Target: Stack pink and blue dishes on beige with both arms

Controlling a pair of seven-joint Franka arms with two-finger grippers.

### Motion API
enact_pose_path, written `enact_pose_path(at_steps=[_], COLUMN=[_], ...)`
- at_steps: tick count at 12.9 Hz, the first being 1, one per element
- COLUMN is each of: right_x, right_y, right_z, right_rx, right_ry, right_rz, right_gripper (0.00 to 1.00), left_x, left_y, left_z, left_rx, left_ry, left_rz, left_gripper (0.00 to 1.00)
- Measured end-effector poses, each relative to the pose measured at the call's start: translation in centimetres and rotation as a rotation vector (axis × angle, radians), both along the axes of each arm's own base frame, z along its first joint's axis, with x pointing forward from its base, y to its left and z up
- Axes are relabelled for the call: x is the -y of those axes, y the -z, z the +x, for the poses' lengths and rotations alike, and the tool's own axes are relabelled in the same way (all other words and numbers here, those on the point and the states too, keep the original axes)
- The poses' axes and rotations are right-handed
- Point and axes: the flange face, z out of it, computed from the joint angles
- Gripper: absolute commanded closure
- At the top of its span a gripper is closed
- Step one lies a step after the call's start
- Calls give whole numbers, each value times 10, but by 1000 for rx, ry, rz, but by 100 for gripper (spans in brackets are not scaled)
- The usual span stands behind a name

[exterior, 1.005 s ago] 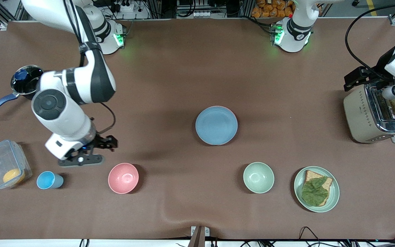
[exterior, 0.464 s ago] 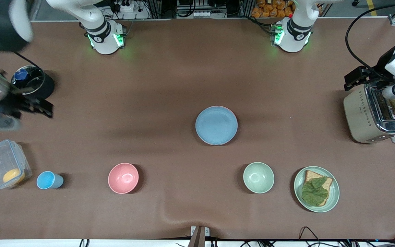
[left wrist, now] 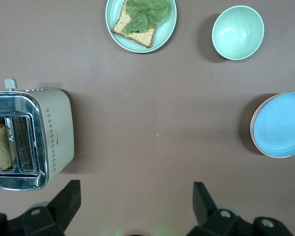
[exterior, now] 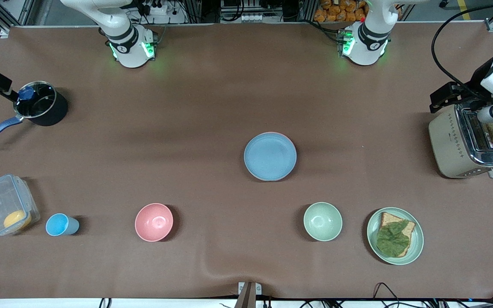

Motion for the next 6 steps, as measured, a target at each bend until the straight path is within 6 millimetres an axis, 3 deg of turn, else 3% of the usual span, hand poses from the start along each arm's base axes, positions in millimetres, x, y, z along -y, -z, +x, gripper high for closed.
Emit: enact_pose_path(at_steps=[6], right_x=[-1], right_y=[7], right_z=[3], right_rx=[-6], right_ry=[-14], right_rz=[2], right_gripper=[0], left_x=[-9], left_y=[-1], left_z=[0], left_rx=[1], left_ry=[-14], left_rz=[0], left_gripper=[0])
